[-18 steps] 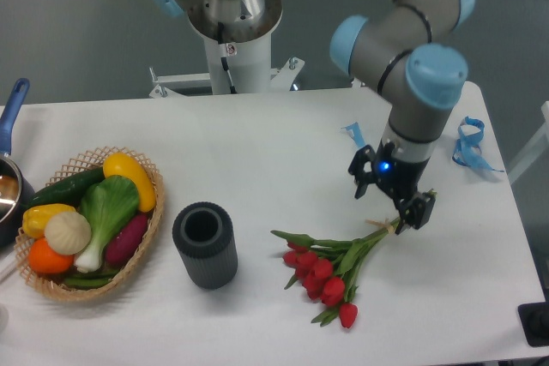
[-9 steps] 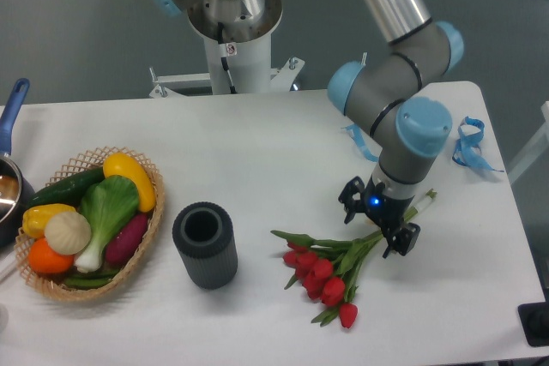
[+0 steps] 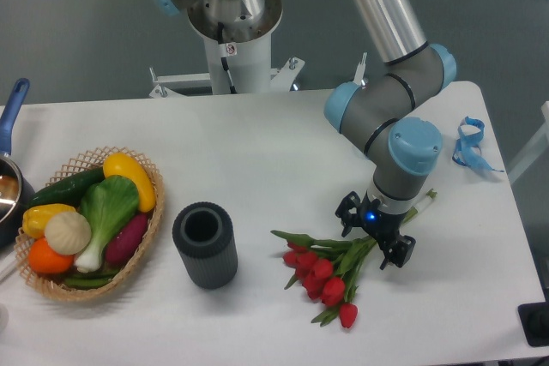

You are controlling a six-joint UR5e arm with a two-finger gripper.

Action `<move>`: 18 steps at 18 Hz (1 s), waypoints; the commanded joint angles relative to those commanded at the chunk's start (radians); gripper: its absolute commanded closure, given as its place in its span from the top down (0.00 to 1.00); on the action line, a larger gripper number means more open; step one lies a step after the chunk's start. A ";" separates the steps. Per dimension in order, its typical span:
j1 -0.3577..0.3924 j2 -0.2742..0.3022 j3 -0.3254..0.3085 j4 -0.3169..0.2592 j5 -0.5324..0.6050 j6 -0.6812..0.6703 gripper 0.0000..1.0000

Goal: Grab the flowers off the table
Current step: 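Lower the gripper onto the tulip stems and close it, then lift the grasped tulip bunch up off the table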

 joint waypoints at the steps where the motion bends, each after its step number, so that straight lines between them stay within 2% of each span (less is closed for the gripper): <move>1: 0.000 0.002 0.000 0.000 0.000 0.000 0.53; 3: 0.000 0.005 0.003 0.000 0.000 -0.006 0.26; 4: 0.000 0.005 0.005 0.000 0.000 -0.006 0.19; 5: 0.000 0.006 0.005 0.000 -0.002 -0.006 0.18; 8: 0.000 0.005 0.020 0.000 -0.002 -0.006 0.06; 14: 0.009 0.029 0.038 -0.002 -0.005 -0.003 0.03; 18: 0.017 0.089 0.066 -0.005 -0.035 -0.003 0.03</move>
